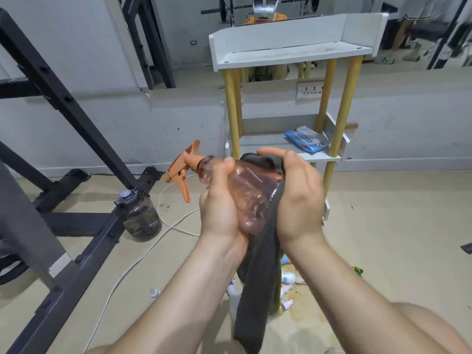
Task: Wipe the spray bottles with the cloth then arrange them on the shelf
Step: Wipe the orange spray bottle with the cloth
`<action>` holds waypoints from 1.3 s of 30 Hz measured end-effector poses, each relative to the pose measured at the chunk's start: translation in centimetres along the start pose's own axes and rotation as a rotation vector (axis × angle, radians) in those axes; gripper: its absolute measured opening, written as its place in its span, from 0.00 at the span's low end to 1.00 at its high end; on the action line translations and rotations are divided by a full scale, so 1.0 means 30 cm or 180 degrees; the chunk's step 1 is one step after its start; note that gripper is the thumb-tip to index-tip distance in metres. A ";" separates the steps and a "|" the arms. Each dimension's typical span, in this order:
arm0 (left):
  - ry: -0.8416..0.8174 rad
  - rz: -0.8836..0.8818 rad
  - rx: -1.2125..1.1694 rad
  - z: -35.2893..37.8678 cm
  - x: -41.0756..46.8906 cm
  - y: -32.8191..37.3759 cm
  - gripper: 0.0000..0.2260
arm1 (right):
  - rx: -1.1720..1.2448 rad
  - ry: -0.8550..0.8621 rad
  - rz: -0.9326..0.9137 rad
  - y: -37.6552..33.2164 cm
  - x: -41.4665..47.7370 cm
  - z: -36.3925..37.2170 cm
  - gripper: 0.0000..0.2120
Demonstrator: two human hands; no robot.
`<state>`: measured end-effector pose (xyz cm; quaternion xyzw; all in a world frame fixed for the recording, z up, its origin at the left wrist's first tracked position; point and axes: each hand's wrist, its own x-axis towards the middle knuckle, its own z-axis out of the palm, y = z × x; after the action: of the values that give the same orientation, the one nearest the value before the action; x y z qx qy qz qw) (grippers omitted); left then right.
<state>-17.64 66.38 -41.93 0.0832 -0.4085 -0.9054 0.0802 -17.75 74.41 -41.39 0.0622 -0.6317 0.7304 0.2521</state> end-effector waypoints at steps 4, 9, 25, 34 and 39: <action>-0.0296 0.0449 0.0434 -0.011 -0.010 0.011 0.12 | 0.1886 -0.0286 0.1848 -0.032 0.034 -0.030 0.16; -0.0187 0.1784 0.1131 -0.020 0.043 0.058 0.19 | 0.1885 -0.0408 0.2124 -0.035 -0.077 0.008 0.21; -0.0930 0.0610 0.1534 -0.036 0.045 0.144 0.21 | 0.0022 -0.1911 0.0864 -0.010 0.010 -0.074 0.36; -0.2429 -0.1433 0.2783 -0.262 0.056 0.079 0.21 | 0.1900 -0.1920 0.1602 -0.043 0.113 -0.160 0.35; -0.0924 -0.0660 0.1875 -0.211 0.049 0.106 0.12 | 0.1954 -0.1780 0.1573 -0.015 0.141 -0.210 0.35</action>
<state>-17.46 59.39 -43.78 0.0141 -0.6489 -0.7543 -0.0987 -19.78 81.67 -40.48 0.1758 -0.4263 0.8765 -0.1385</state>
